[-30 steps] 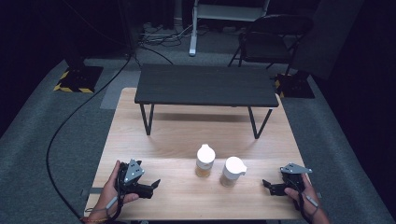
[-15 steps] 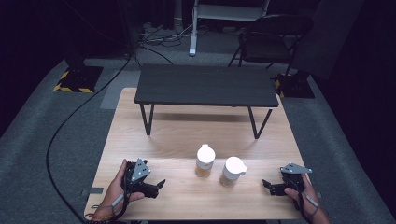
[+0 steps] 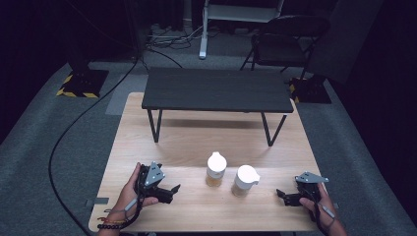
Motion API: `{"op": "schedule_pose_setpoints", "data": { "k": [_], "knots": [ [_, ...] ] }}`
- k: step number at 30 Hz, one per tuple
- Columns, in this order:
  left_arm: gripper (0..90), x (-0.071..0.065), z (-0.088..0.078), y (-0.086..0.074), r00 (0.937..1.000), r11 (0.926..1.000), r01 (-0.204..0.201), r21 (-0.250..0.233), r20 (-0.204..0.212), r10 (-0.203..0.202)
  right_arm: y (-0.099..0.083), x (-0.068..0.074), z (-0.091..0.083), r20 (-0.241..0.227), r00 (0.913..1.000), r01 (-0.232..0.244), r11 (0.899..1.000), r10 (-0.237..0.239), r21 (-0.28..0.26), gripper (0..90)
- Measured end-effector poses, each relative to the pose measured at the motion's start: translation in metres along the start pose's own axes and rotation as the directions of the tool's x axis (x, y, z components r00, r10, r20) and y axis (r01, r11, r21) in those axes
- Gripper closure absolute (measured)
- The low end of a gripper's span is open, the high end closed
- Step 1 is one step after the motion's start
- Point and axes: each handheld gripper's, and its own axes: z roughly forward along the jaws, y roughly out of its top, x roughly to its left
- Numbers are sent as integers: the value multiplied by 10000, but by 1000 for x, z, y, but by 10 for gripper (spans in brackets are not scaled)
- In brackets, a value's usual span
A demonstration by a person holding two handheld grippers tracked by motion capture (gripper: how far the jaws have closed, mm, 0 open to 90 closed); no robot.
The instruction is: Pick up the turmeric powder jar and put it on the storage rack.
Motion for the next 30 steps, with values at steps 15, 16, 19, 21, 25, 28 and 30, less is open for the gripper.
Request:
{"op": "schedule_pose_setpoints", "data": {
  "k": [15,16,19,21,25,28,30],
  "knots": [
    [18,0,19,19,9988,9996,-137,-228,461,148,0,0,0,-5,10000,-9,10000,9,3,0],
    [18,0,19,19,9988,9996,-137,-228,461,148,0,0,0,-5,10000,-9,10000,9,3,0],
    [18,0,24,23,9979,9996,-153,-228,627,167,0,0,0,-6,10000,-12,10000,12,5,0],
    [19,1,28,26,9968,9996,-164,-243,780,183,0,0,0,-8,10000,-12,10000,12,5,0],
    [19,0,34,30,9947,9994,-213,-268,1004,239,0,0,0,-5,10000,-12,10000,12,5,0],
    [19,0,37,33,9935,9993,-268,-256,1097,295,0,0,0,-7,10000,-14,10000,14,5,0],
    [19,-1,40,35,9921,9992,-259,-298,1220,293,0,0,0,-6,10000,-13,10000,13,4,0]
  ]
}}
